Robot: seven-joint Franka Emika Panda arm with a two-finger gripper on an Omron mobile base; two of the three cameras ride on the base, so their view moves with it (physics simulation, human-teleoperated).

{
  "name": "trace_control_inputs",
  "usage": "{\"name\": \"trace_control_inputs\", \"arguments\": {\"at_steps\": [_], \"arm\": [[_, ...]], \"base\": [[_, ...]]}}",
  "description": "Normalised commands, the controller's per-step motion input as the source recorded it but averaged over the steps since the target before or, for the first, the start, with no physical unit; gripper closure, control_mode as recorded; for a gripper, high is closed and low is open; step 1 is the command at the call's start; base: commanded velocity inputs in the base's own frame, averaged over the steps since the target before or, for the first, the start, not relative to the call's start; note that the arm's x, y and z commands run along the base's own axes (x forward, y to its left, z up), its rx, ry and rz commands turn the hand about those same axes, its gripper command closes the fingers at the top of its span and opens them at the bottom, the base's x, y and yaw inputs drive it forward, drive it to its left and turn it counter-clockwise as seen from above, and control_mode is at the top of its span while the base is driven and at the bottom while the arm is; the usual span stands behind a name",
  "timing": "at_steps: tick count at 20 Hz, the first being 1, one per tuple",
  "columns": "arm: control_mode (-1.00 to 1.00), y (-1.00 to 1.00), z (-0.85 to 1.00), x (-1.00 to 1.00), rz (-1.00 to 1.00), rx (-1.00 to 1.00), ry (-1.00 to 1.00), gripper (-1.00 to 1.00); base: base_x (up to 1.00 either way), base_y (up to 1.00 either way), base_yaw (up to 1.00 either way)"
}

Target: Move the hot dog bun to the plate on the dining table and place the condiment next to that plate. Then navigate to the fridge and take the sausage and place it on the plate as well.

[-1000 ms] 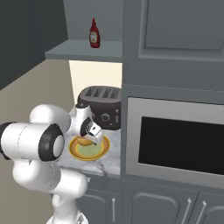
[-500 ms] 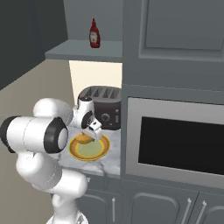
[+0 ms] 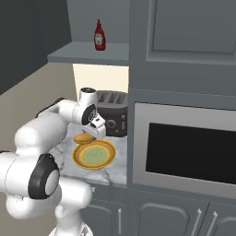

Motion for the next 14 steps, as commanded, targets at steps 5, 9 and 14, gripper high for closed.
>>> {"name": "trace_control_inputs", "arguments": {"at_steps": [5,9,14], "arm": [[-1.0,-0.04,0.47,-0.89,0.01,-0.1,0.0,1.0],[-1.0,-0.01,0.2,-0.63,0.05,-0.13,0.04,1.0],[-1.0,-0.01,0.06,-0.11,0.09,-0.05,0.14,1.0]], "base": [[0.0,0.0,0.0],[0.0,0.0,0.0],[0.0,0.0,0.0]]}}
